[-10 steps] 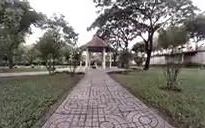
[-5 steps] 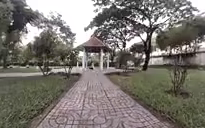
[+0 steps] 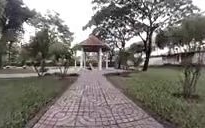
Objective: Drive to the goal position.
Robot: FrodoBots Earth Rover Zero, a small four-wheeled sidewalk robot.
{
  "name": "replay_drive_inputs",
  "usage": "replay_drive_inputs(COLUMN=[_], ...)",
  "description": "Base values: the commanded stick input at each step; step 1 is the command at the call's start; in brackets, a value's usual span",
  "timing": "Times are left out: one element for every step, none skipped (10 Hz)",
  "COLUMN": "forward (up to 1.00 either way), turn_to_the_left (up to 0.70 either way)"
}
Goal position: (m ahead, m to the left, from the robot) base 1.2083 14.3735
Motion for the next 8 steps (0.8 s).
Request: replay_drive_inputs(forward=[0.7,0.7,0.7,0.7,0.7,0.7,0.7,0.7], turn_to_the_left=[0.0,0.0,0.0,0.0,0.0,0.0,0.16,0.27])
